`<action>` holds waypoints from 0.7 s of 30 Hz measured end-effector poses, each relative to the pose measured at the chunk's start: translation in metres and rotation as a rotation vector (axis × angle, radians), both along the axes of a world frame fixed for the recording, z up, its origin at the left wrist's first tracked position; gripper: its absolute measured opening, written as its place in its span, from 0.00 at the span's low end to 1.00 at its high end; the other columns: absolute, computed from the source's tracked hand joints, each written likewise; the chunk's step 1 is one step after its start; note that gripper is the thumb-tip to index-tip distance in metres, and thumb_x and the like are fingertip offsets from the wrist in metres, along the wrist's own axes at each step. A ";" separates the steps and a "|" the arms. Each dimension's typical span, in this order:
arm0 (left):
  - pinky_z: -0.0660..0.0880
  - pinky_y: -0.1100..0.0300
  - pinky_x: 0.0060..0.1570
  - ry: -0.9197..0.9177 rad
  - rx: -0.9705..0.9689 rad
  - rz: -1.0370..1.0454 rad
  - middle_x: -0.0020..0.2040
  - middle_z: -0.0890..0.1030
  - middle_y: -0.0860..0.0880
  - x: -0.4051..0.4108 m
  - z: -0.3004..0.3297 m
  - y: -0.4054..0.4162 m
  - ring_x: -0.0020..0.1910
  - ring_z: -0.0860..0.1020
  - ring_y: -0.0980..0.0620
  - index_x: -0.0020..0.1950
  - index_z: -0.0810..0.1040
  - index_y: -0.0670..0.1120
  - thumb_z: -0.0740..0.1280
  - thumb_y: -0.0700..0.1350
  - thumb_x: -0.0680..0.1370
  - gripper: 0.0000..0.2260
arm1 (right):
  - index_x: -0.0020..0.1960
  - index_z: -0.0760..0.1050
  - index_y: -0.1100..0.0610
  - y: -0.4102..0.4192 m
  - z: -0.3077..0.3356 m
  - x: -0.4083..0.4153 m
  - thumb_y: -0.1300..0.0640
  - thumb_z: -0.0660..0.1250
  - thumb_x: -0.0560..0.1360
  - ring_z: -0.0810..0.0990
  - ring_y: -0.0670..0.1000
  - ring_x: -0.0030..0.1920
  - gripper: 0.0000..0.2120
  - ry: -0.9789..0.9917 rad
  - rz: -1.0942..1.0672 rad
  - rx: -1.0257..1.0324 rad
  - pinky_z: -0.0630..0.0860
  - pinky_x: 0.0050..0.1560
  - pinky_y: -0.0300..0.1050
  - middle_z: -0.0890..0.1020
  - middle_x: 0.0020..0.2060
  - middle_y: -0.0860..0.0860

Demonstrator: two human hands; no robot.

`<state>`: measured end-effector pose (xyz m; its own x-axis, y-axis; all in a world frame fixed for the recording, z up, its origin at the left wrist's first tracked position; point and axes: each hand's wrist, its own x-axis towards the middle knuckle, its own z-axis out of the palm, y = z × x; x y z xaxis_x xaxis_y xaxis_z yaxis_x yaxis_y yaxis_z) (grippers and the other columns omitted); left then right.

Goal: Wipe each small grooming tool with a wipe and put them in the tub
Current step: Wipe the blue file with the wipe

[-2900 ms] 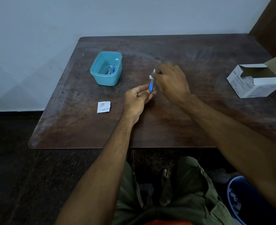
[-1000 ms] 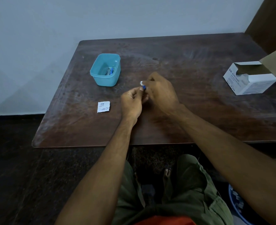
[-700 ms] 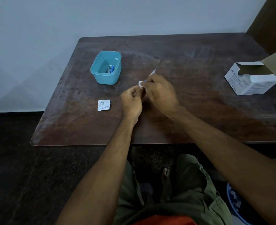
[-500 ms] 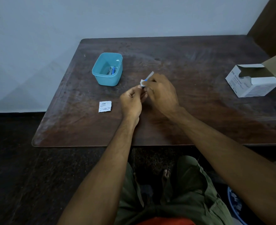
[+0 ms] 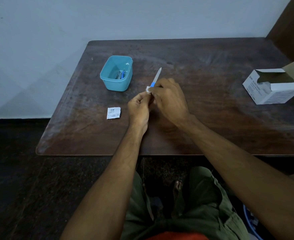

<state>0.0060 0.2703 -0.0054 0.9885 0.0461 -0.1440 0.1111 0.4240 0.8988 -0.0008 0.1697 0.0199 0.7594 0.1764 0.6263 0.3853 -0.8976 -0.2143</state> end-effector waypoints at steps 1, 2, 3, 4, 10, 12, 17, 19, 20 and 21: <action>0.78 0.61 0.43 0.004 -0.006 -0.004 0.36 0.83 0.47 -0.001 0.001 0.000 0.36 0.80 0.53 0.43 0.81 0.41 0.67 0.37 0.78 0.06 | 0.47 0.84 0.59 -0.003 0.002 0.002 0.59 0.66 0.74 0.76 0.61 0.36 0.09 -0.008 0.000 0.025 0.76 0.34 0.52 0.81 0.38 0.56; 0.78 0.63 0.41 0.012 -0.013 -0.007 0.35 0.84 0.48 -0.002 0.003 -0.001 0.36 0.81 0.55 0.44 0.81 0.39 0.67 0.36 0.77 0.04 | 0.48 0.84 0.60 -0.006 0.005 0.004 0.59 0.63 0.74 0.76 0.62 0.36 0.11 -0.010 0.001 0.052 0.76 0.35 0.53 0.82 0.38 0.57; 0.79 0.65 0.40 0.020 -0.019 -0.009 0.35 0.84 0.48 -0.003 0.005 -0.001 0.35 0.82 0.56 0.44 0.81 0.39 0.68 0.36 0.77 0.04 | 0.49 0.84 0.61 -0.009 0.007 0.005 0.59 0.62 0.74 0.76 0.62 0.36 0.13 -0.007 0.005 0.070 0.77 0.35 0.53 0.82 0.38 0.58; 0.79 0.66 0.39 0.030 -0.022 -0.011 0.35 0.84 0.48 -0.004 0.007 -0.002 0.35 0.82 0.56 0.44 0.81 0.39 0.68 0.36 0.77 0.03 | 0.49 0.84 0.62 -0.009 0.009 0.005 0.60 0.61 0.74 0.76 0.61 0.36 0.14 -0.008 0.013 0.075 0.77 0.34 0.53 0.82 0.38 0.58; 0.78 0.66 0.36 0.015 0.031 -0.004 0.34 0.84 0.48 -0.006 0.013 -0.002 0.34 0.83 0.55 0.39 0.81 0.41 0.68 0.36 0.77 0.06 | 0.48 0.83 0.61 -0.018 0.011 0.002 0.60 0.67 0.74 0.76 0.59 0.37 0.08 -0.044 0.077 -0.078 0.74 0.33 0.46 0.80 0.38 0.56; 0.79 0.65 0.36 -0.011 0.067 0.004 0.34 0.84 0.47 -0.008 0.013 -0.005 0.34 0.83 0.53 0.40 0.79 0.40 0.67 0.36 0.77 0.06 | 0.48 0.83 0.61 -0.026 0.018 0.007 0.63 0.69 0.70 0.77 0.60 0.38 0.08 -0.056 0.069 -0.150 0.72 0.34 0.45 0.79 0.38 0.57; 0.79 0.65 0.38 -0.023 0.071 0.009 0.36 0.84 0.44 -0.012 0.013 -0.006 0.35 0.84 0.50 0.43 0.79 0.39 0.66 0.36 0.78 0.04 | 0.44 0.83 0.63 -0.042 0.034 0.026 0.68 0.70 0.68 0.75 0.61 0.38 0.06 -0.051 -0.038 -0.246 0.63 0.34 0.46 0.77 0.37 0.57; 0.80 0.65 0.38 -0.028 0.069 0.015 0.36 0.84 0.45 -0.012 0.013 -0.006 0.35 0.84 0.50 0.43 0.78 0.39 0.66 0.36 0.78 0.04 | 0.44 0.82 0.63 -0.043 0.034 0.025 0.68 0.70 0.67 0.75 0.61 0.39 0.06 -0.048 -0.024 -0.278 0.63 0.35 0.46 0.77 0.37 0.57; 0.79 0.65 0.37 -0.031 0.072 0.021 0.35 0.84 0.45 -0.012 0.013 -0.007 0.34 0.83 0.51 0.43 0.78 0.39 0.66 0.36 0.78 0.05 | 0.44 0.82 0.61 -0.041 0.033 0.023 0.67 0.70 0.67 0.75 0.60 0.39 0.07 -0.055 0.023 -0.317 0.64 0.35 0.46 0.77 0.38 0.57; 0.79 0.65 0.37 -0.035 0.076 0.028 0.35 0.84 0.45 -0.012 0.013 -0.007 0.34 0.83 0.51 0.43 0.78 0.39 0.66 0.36 0.78 0.05 | 0.44 0.82 0.60 -0.039 0.031 0.020 0.66 0.70 0.67 0.76 0.60 0.40 0.07 -0.062 0.083 -0.372 0.66 0.36 0.46 0.77 0.39 0.56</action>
